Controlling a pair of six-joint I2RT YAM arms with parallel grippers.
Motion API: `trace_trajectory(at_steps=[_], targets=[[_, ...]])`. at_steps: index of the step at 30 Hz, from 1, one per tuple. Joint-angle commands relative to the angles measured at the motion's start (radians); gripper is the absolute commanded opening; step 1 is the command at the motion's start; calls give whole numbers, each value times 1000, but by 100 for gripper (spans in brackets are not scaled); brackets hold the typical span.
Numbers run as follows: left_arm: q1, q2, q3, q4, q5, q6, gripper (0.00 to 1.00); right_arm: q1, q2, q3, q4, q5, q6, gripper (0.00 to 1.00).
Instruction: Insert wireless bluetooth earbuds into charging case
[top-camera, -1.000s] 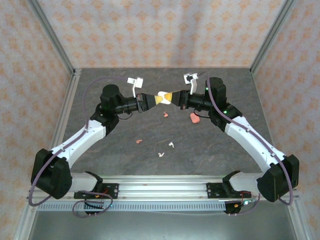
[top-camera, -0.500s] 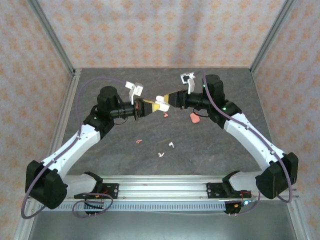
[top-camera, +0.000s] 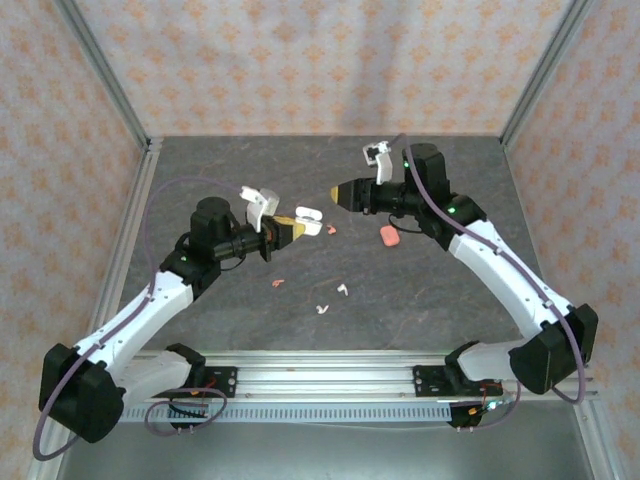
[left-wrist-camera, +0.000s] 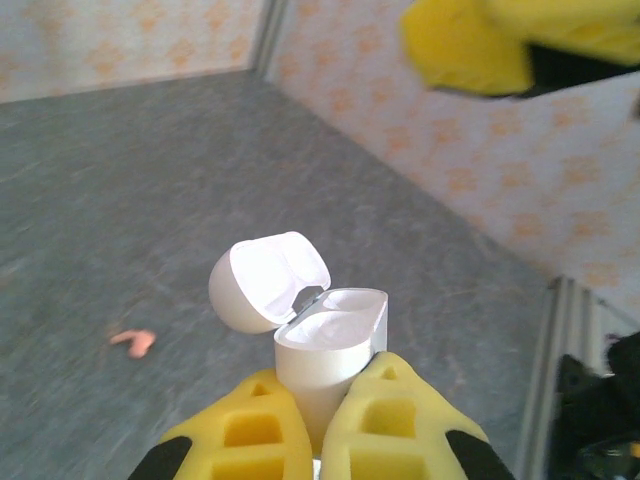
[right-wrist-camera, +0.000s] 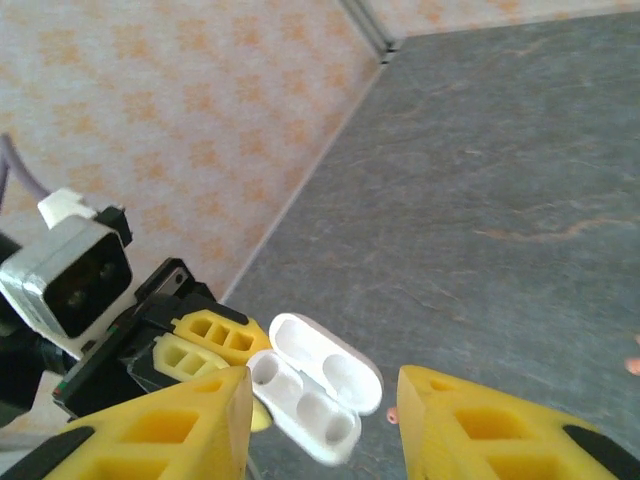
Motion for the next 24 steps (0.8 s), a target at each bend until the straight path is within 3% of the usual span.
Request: trace_trajectory(at_steps=[1, 5, 8, 13, 18, 24], targets=[[-2, -44, -14, -71, -231, 73, 0, 33, -38, 24, -224, 240, -24, 41], [1, -107, -85, -84, -380, 65, 0, 159, -23, -9, -359, 521, -51, 41], [-1, -174, -134, -60, -431, 59, 0, 247, 25, -48, -418, 620, -28, 40], [0, -247, -163, -101, -543, 61, 0, 389, 101, -138, -380, 672, 30, 38], [0, -292, -176, -149, -606, 73, 0, 498, 232, -155, -292, 604, 59, 38], [0, -356, -197, -197, -661, 52, 0, 583, 401, -93, -326, 569, -66, 49]])
